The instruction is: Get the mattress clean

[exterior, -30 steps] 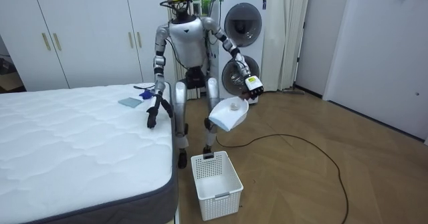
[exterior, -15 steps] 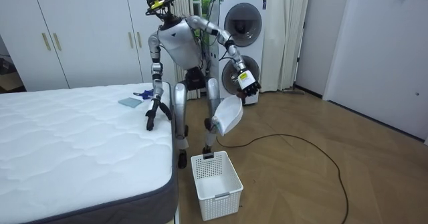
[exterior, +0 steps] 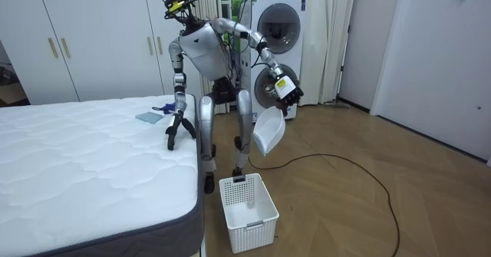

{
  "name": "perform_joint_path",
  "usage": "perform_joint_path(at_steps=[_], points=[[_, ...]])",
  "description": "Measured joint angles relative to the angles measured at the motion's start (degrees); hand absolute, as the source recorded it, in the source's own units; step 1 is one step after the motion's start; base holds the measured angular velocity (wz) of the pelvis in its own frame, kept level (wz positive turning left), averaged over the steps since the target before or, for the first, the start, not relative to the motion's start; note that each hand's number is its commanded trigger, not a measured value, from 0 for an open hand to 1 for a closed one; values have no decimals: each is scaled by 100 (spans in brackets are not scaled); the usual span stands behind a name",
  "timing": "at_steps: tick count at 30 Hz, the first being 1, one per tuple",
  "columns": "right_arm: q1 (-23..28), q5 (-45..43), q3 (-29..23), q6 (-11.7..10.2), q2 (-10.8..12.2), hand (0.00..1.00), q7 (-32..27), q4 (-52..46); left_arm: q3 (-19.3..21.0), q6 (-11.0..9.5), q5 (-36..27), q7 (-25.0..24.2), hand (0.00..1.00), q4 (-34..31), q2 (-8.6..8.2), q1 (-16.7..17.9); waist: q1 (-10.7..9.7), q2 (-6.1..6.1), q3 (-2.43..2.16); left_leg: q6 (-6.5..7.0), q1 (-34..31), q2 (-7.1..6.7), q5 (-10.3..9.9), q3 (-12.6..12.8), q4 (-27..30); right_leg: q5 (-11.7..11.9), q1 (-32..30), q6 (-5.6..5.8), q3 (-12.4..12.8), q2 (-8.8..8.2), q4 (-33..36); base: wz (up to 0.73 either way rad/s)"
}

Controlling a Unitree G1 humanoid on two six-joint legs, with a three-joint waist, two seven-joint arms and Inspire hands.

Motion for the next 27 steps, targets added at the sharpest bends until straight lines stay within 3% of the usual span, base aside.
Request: perform_joint_path(at_steps=[5, 10, 14, 16, 20, 22, 24, 27], points=[[-11, 20, 4, 4, 8, 0, -3, 5, -24, 7, 49, -58, 100, -14, 0, -2, -14, -51, 41, -2, -29, -12, -16, -30, 76, -43, -14, 2, -7, -19, 77, 4], [-42, 62, 172, -8, -1, 0, -16, 42, -94, 7, 38, -25, 100, -6, -4, -18, -49, -181, 124, -21, -105, 44, -50, -70, 197, -61, -12, -24, -91, 2, 94, 5], [-1, 145, 270, -10, -2, 0, -59, 54, -217, 4, -152, 29, 100, -36, -67, -11, -47, -296, 94, -26, -176, 58, -57, -143, 231, -61, -11, -32, -166, 8, 48, 8], [18, 272, 276, 0, -4, 0, -70, 54, -207, 33, -257, 181, 100, -107, -175, -6, -40, -354, 83, -26, -206, 64, -57, -170, 231, -57, -3, -37, -222, 2, 11, 13], [184, 485, 331, 16, 12, 0, -118, 134, -207, 2, -582, 464, 100, -240, -646, 205, 48, -520, -3, -17, -145, 138, -62, -179, 229, -32, 166, -56, -308, 60, -150, 7], [244, 469, 356, 14, 29, 0, -119, 228, -163, -63, -694, 511, 100, -174, -905, 346, 174, -660, -63, -35, -75, 188, -73, -186, 221, -4, 264, -73, -317, 123, -244, -7], [274, 490, 364, 49, 64, 0, -118, 328, -163, -140, -792, 511, 100, -149, -1022, 413, 229, -745, -87, -50, 8, 235, -81, -209, 218, 13, 407, -94, -394, 154, -336, 0], [314, 525, 362, 128, 73, 0, -118, 351, -44, -305, -1103, 514, 100, -228, -1057, 572, 383, -822, -104, -86, 75, 354, -105, -297, 217, 106, 620, -136, -536, 266, -581, 0]])
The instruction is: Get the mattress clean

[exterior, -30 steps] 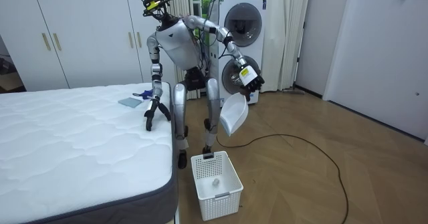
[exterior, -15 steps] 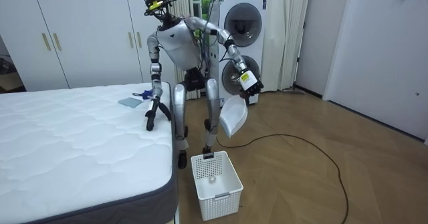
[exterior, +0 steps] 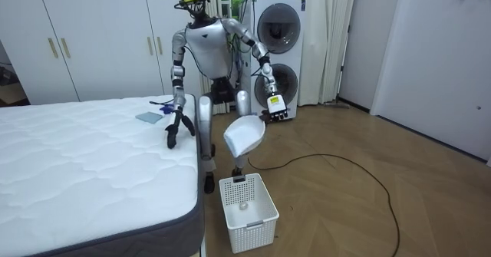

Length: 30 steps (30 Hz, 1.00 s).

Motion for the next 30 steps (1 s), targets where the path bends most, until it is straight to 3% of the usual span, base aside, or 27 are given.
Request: perform_joint_path(at_steps=[4, 8, 10, 12, 17, 19, 21, 22, 23, 24, 25, 27, 29, 30], points=[[49, 255, 1, 35, 4, 0, -2, 275, 247, -91, -364, -3, 100, -194, -73, 233, 241, -176, -47, -27, 121, 81, -25, -68, -25, 50, 232, -23, -105, 74, -180, 2], [234, 212, -98, 123, 140, 0, -93, 279, 751, -145, -370, -18, 100, -835, -154, 866, 302, -383, -66, -37, 245, 119, -42, -181, 3, 80, 511, -34, -305, 65, -372, 14], [397, 239, -221, 123, 243, 0, -167, 258, 808, -148, -360, -44, 100, -998, -257, 1004, 420, -442, -72, -48, 323, 205, -82, -181, -2, 146, 678, -22, -296, 157, -553, 1], [534, 222, -278, 126, 251, 0, -209, 119, 1020, -209, -355, -52, 100, -1095, -484, 1217, 523, -491, -90, -43, 397, 282, -147, -174, -9, 229, 830, -16, -321, 224, -733, -16], [538, 208, -459, 110, 284, 0, -213, -50, 1192, -228, -374, -59, 100, -1184, -781, 1290, 618, -579, -108, 24, 535, 399, -307, -7, 181, 339, 973, 23, -363, 260, -787, -24], [513, 317, -452, 113, 364, 0, -212, -51, 1311, -247, -475, -60, 100, -1193, -871, 1280, 744, -641, -97, 44, 652, 517, -387, 230, 182, 447, 963, 6, -443, 269, -790, -69], [410, 418, -425, 113, 490, 0, -209, -57, 1534, -254, -602, -60, 100, -1210, -959, 1280, 919, -682, -96, 64, 742, 756, -402, 658, 62, 862, 955, -123, -1021, 256, -1169, -116], [389, 422, -417, 113, 510, 0, -203, -57, 1579, -248, -617, -61, 100, -1224, -974, 1291, 928, -688, -102, 88, 766, 831, -386, 793, -3, 985, 995, -146, -1217, 259, -1297, -106], [373, 452, -417, 114, 536, 0, -194, -60, 1659, -237, -640, -65, 100, -1274, -980, 1295, 1022, -738, -102, 126, 822, 958, -356, 1137, -132, 1050, 1039, -124, -1586, 158, -1208, -96], [407, 553, -424, 120, 543, 0, -193, -59, 1712, -228, -661, -65, 100, -1310, -1008, 1293, 1060, -881, -118, 152, 977, 979, -327, 1482, -285, 819, 1137, -64, -1869, -53, -675, -92], [413, 586, -428, 126, 541, 0, -193, -58, 1736, -215, -695, -65, 100, -1343, -1032, 1295, 1084, -965, -120, 164, 1064, 978, -313, 1670, -372, 704, 1248, -39, -1986, -158, -427, -92], [336, 638, -415, 119, 549, 0, -201, -63, 1770, -128, -717, -64, 100, -1481, -1115, 1291, 1243, -1245, -110, 172, 1292, 991, -299, 2267, -541, 454, 1822, 49, -2302, -384, -50, -112], [257, 650, -373, 109, 582, 0, -205, -136, 1779, -74, -866, -60, 100, -1520, -1167, 1290, 1375, -1378, -94, 173, 1336, 1067, -300, 2659, -551, 360, 2152, 168, -2358, -397, -359, -118], [235, 667, -333, 107, 610, 0, -207, -174, 1763, -47, -970, -57, 100, -1516, -1199, 1291, 1354, -1375, -83, 175, 1330, 1158, -302, 2811, -504, 348, 2260, 189, -2398, -299, -813, -97]])
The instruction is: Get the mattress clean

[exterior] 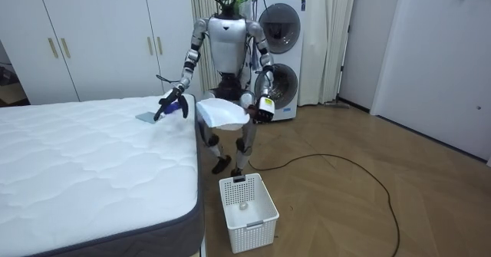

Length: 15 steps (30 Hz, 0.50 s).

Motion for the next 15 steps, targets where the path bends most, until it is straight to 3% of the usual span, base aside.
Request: perform_joint_path(at_steps=[5, 8, 10, 12, 13, 15], points=[[116, -10, 21, -2, 36, 0, -4, -124, -15, 6, -322, 17, 100, 10, 6, -20, -186, 37, 1, 18, 41, 128, -3, 454, 32, -85, 122, 19, 21, 165, -795, -60], [353, -235, -109, -9, 58, 0, -3, -340, -14, 59, -644, 15, 100, 8, -31, 40, -387, 169, 3, 23, 91, 266, 0, 615, 129, -122, 108, -40, 50, 233, -852, -33], [628, -275, -272, -34, 54, 0, -2, -632, -44, 102, -876, 4, 100, -7, -191, 150, -562, 358, -36, 11, 186, 369, 28, 722, 183, -143, 99, -137, 153, 284, -839, -33], [849, -380, -376, -76, 45, 0, 2, -794, -53, 98, -935, 3, 100, -61, -333, 353, -592, 426, -82, -54, 387, 318, 93, 701, 100, -178, 99, -147, 419, 296, -812, -63], [872, -382, -385, -94, 44, 0, 9, -812, -51, 98, -976, 3, 100, -71, -362, 442, -585, 433, -86, -97, 461, 278, 120, 601, 91, -181, 98, -147, 537, 297, -799, -106], [998, -370, -419, -124, 28, 0, 71, -975, -49, 99, -1035, -67, 100, -71, -483, 668, -599, 437, -84, -358, 557, -23, 276, -747, -62, -115, 103, -217, 1012, 351, -744, -115]])
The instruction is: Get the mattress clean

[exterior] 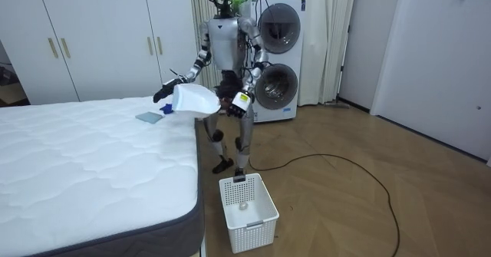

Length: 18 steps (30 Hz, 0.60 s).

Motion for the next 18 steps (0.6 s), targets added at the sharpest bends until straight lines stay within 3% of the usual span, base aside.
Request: perform_joint_path(at_steps=[1, 2, 3, 4, 5, 6, 7, 8, 9, 12, 13, 16, 18], points=[[58, 10, -27, -4, 2, 0, 20, -74, 0, -4, 1, -40, 100, 0, -25, 20, -6, -2, 1, -73, 19, -66, 43, -309, -49, 29, -1, -38, 117, 32, -1, -108], [121, 18, -81, -14, 2, 0, 81, -160, 0, -22, 1, -91, 100, 0, -61, 54, -14, -7, 3, -195, 61, -186, 110, -1002, -120, 47, -5, -70, 394, 121, -10, -115], [127, 16, -151, -23, 3, 0, 148, -164, 1, -26, 0, -151, 100, -2, -88, 68, -31, 5, 7, -294, 144, -284, 124, -1512, -155, 65, -8, -67, 711, 250, -38, -150], [147, 20, -172, -23, 0, 0, 171, -164, 2, -32, -42, -181, 100, -8, -119, 92, 4, 23, 0, -338, 281, -360, 114, -1943, -238, 95, -9, -71, 1069, 394, -67, -140], [153, 16, -172, -23, 0, 0, 195, -165, 15, -42, -43, -181, 100, -18, -145, 123, 28, 44, -11, -351, 358, -390, 108, -2198, -293, 122, 1, -71, 1259, 479, -112, -156], [163, 11, -164, -22, 9, 0, 250, -199, 63, -94, -40, -181, 100, -46, -191, 193, 52, 80, -17, -362, 483, -463, 109, -2704, -357, 191, 20, -101, 1609, 661, -187, -164], [210, 11, -159, -22, 13, 0, 273, -289, 100, -138, -50, -181, 100, -109, -230, 309, 84, 171, -54, -418, 572, -474, 76, -3033, -370, 302, 40, -166, 1908, 816, -278, -158], [225, -9, -161, -22, 20, 0, 269, -318, 116, -166, -57, -187, 100, -147, -242, 364, 79, 202, -73, -452, 593, -475, 55, -3136, -372, 343, 46, -198, 2061, 871, -297, -146], [225, -99, -163, -8, 38, 0, 264, -342, 157, -204, -60, -196, 100, -243, -264, 439, 80, 230, -61, -503, 693, -488, 22, -3274, -413, 388, 16, -208, 2345, 968, -268, -109], [223, -115, -41, 4, 68, 0, 271, -449, 183, -244, -283, -205, 100, -261, -315, 508, 108, 209, -40, -518, 1005, -557, 13, -3225, -511, 388, -32, -190, 2976, 1104, -148, -121], [224, -107, -5, 4, 69, 0, 273, -488, 183, -245, -326, -202, 100, -261, -319, 525, 110, 208, -38, -523, 1081, -559, 10, -3192, -544, 391, -33, -186, 3022, 1117, -117, -107], [215, -52, 55, -5, 116, 0, 265, -583, 184, -256, -467, -200, 100, -263, -349, 624, 76, 222, -26, -622, 1270, -541, -58, -3184, -607, 417, -12, -204, 2751, 1101, -143, -70], [207, -52, 12, -5, 222, 0, 247, -519, 184, -257, -698, -201, 100, -264, -374, 601, -80, 221, -3, -622, 1254, -540, -119, -3194, -544, 418, -11, -204, 2733, 1098, -136, -9]])
